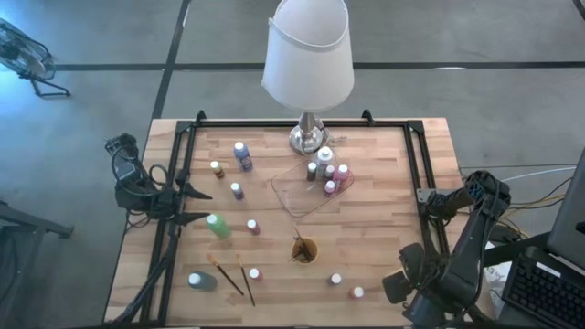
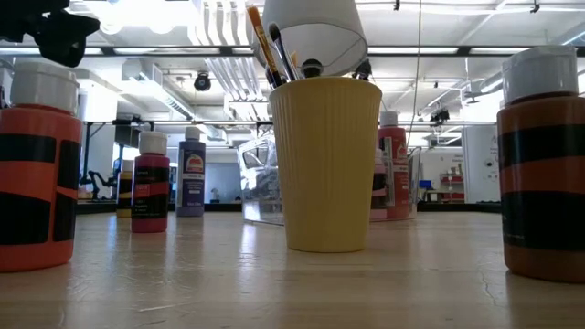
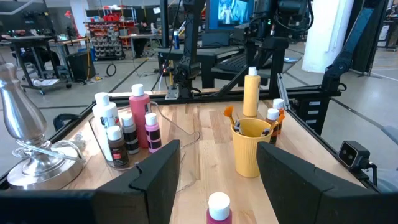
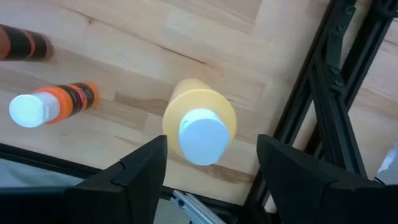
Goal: Pick & Place Paint Supplies
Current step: Put the light yellow bottle into the transparent bin
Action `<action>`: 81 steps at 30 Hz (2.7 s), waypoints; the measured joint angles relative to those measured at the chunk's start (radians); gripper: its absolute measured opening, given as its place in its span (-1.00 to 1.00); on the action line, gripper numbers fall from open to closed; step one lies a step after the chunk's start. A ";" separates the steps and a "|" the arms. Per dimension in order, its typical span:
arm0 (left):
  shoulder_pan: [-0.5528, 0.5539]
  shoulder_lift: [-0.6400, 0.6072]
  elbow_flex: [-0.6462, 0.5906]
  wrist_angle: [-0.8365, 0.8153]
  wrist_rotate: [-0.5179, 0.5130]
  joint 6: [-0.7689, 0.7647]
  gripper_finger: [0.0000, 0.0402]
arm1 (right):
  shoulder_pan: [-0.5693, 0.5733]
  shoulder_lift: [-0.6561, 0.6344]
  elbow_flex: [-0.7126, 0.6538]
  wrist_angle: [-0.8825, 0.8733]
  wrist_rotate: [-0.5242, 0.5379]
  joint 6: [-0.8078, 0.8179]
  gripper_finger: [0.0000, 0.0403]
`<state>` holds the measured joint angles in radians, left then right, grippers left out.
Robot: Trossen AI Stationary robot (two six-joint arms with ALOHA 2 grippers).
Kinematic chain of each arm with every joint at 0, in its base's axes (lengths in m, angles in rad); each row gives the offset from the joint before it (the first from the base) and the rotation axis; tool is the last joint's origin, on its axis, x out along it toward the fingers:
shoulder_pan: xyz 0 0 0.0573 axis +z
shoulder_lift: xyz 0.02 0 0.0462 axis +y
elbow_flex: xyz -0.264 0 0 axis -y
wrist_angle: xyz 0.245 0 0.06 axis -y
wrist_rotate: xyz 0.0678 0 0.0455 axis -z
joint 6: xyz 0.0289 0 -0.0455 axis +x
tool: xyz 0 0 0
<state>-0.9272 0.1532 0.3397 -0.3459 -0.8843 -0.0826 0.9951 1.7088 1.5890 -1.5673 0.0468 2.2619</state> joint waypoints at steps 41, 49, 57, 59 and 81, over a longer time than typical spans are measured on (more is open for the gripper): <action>0.000 0.000 0.000 0.000 0.000 0.000 0.09 | -0.005 0.002 -0.082 0.090 0.006 -0.005 -0.31; 0.000 0.000 0.000 0.000 0.000 0.000 0.09 | -0.005 0.001 -0.085 0.093 0.009 -0.020 -0.38; 0.000 0.000 0.000 0.000 0.000 0.000 0.09 | -0.005 0.001 -0.086 0.092 0.007 -0.022 -0.35; 0.000 0.000 0.000 0.000 0.000 0.000 0.09 | -0.005 0.001 -0.086 0.093 0.008 -0.022 -0.38; 0.000 0.000 0.000 0.000 0.000 0.000 0.09 | -0.005 0.001 -0.087 0.092 0.008 -0.061 -0.36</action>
<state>-0.9275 0.1531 0.3397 -0.3458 -0.8841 -0.0826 0.9897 1.7100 1.5021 -1.4754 0.0544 2.2012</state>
